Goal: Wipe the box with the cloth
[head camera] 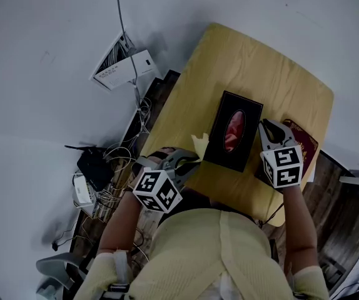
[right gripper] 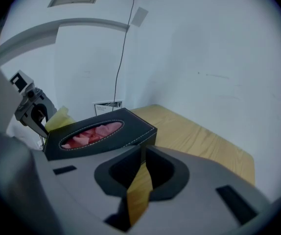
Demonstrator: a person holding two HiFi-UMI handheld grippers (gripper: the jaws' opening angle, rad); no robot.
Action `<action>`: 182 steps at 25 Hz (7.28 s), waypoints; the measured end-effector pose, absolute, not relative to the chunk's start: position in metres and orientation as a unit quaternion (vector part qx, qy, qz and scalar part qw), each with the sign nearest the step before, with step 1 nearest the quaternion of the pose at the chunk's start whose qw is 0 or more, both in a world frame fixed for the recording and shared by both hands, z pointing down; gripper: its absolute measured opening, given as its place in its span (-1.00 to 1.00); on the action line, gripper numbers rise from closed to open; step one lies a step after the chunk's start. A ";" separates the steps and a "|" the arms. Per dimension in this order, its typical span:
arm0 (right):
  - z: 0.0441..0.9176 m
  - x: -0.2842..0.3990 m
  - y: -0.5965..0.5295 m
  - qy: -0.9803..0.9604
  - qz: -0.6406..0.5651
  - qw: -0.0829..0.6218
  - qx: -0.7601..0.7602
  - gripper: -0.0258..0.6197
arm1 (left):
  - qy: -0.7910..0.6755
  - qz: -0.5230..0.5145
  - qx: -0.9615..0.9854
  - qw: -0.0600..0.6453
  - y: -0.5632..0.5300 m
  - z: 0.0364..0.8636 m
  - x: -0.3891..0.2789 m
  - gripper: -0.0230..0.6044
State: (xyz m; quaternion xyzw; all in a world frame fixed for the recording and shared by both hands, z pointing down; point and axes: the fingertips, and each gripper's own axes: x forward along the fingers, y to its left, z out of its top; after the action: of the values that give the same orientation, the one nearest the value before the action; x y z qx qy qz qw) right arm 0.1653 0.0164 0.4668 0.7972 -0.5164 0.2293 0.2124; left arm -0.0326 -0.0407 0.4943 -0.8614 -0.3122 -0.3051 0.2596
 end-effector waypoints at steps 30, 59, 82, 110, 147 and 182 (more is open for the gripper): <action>0.431 0.131 0.036 -0.517 0.224 0.153 0.812 -0.76 | -0.175 -0.310 -0.910 0.212 -0.131 0.487 0.069 -0.83; 0.432 0.121 0.045 -0.528 0.233 0.131 0.806 -0.76 | -0.305 -0.324 -0.845 0.297 -0.097 0.516 0.104 -0.83; 0.436 0.109 0.042 -0.557 0.235 0.128 0.786 -0.76 | -0.301 -0.331 -0.842 0.302 -0.067 0.510 0.034 -0.83; 0.443 0.088 0.048 -0.601 0.237 0.133 0.751 -0.76 | -0.247 -0.355 -0.870 0.236 -0.045 0.512 -0.025 -0.83; 0.469 0.030 0.052 -0.717 0.251 0.187 0.623 -0.39 | -0.068 -0.251 -0.965 0.045 -0.054 0.442 -0.023 -0.83; 0.465 -0.016 -0.027 -0.755 0.231 0.178 0.587 -0.44 | 0.036 -0.262 -0.964 0.016 -0.117 0.443 -0.046 -0.83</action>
State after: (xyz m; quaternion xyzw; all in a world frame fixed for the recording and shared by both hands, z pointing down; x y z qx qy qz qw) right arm -0.0160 -0.0269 0.4646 0.5871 -0.7551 0.2311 0.1780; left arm -0.0460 -0.1168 0.4426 -0.9643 0.0363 -0.2618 0.0163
